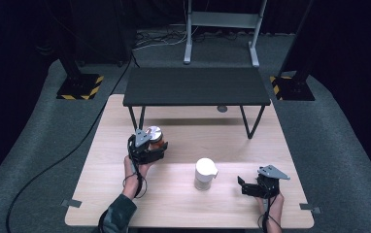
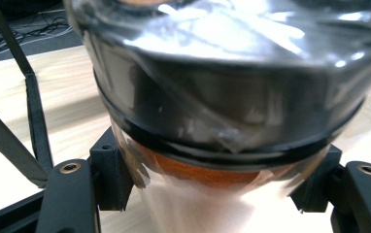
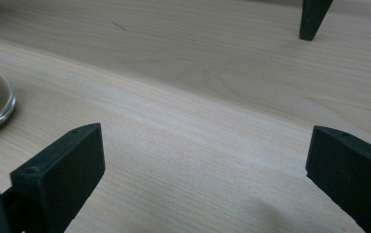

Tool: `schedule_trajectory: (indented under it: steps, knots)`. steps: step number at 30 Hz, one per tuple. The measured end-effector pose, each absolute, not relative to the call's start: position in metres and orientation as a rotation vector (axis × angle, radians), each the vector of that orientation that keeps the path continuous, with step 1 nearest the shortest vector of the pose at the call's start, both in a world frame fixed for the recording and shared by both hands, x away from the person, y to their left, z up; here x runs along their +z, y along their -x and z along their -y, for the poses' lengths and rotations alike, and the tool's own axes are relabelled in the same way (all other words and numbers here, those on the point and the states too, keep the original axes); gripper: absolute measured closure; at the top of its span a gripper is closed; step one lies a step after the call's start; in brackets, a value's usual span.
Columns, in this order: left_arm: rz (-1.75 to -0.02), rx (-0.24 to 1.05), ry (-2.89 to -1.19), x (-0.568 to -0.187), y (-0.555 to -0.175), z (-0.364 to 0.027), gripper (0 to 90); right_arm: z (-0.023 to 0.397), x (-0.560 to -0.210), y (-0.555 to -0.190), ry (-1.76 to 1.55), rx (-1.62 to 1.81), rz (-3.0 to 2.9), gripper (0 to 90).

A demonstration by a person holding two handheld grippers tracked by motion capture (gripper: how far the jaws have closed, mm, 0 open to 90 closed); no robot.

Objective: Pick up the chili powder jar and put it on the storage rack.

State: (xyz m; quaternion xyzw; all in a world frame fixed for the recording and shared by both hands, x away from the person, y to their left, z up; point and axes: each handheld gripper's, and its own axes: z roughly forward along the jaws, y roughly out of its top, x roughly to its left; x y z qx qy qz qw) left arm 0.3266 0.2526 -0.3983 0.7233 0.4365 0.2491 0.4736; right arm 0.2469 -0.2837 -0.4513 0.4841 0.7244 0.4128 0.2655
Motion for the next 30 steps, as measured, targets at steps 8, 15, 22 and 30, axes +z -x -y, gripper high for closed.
schedule_trajectory:
  steps: [8, 15, 22, 30]
  knots:
    - [-1.059, 0.603, -1.771, -0.393, -0.33, -0.252, 31.4, 0.284, -0.451, -0.247, -1.305, 1.117, -1.958, 0.0]
    - [-1.051, 0.606, -1.771, -0.388, -0.332, -0.251, 31.4, 0.284, -0.451, -0.247, -1.306, 1.118, -1.957, 0.0]
    - [-1.038, 0.607, -1.774, -0.383, -0.335, -0.25, 31.4, 0.284, -0.452, -0.247, -1.306, 1.119, -1.957, 0.0]
    - [-1.03, 0.596, -1.768, -0.377, -0.34, -0.249, 31.4, 0.284, -0.451, -0.247, -1.304, 1.117, -1.959, 0.0]
